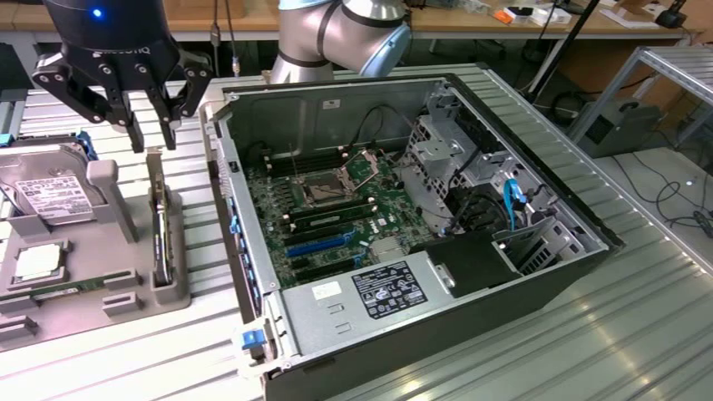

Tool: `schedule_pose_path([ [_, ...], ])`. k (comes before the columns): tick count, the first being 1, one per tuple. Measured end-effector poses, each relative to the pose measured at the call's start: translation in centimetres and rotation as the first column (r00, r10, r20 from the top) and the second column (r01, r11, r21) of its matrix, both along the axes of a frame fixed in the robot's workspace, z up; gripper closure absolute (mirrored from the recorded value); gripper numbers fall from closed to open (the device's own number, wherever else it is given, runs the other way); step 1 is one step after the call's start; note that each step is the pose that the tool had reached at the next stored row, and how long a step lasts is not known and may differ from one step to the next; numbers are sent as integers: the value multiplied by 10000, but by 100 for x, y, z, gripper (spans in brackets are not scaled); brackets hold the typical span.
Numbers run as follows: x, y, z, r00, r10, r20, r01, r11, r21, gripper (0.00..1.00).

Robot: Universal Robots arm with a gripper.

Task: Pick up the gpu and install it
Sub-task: 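Pick up the gpu and move the gpu toward the slot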

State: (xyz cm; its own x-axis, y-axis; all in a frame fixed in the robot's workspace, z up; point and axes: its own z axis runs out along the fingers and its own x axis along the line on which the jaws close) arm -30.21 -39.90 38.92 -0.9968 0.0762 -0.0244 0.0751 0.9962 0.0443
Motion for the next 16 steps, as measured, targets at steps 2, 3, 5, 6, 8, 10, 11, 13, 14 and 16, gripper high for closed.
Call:
schedule_pose_path([
  [2, 0, 0, -5, 10000, 0, 0, 0, 10000, 0, 64],
  [3, 0, 0, -8, 10000, 0, 1, 0, 10000, 0, 64],
  [5, 0, 0, -14, 10000, 0, 1, 0, 10000, 0, 64],
  [6, 0, 0, -17, 10000, 0, 1, 0, 10000, 0, 64],
  [8, 0, 0, -20, 10000, 0, 0, 0, 10000, 0, 64],
  [10, 0, 0, -24, 10000, 0, 0, 0, 10000, 0, 64],
  [11, 0, 0, -26, 10000, 0, 1, 0, 10000, 0, 64],
  [13, 0, 0, -30, 10000, 0, 1, 0, 10000, 0, 64],
  [14, 0, 0, -33, 10000, 0, 1, 0, 10000, 0, 64],
  [16, 0, 0, -38, 10000, 0, 1, 0, 10000, 1, 64],
])
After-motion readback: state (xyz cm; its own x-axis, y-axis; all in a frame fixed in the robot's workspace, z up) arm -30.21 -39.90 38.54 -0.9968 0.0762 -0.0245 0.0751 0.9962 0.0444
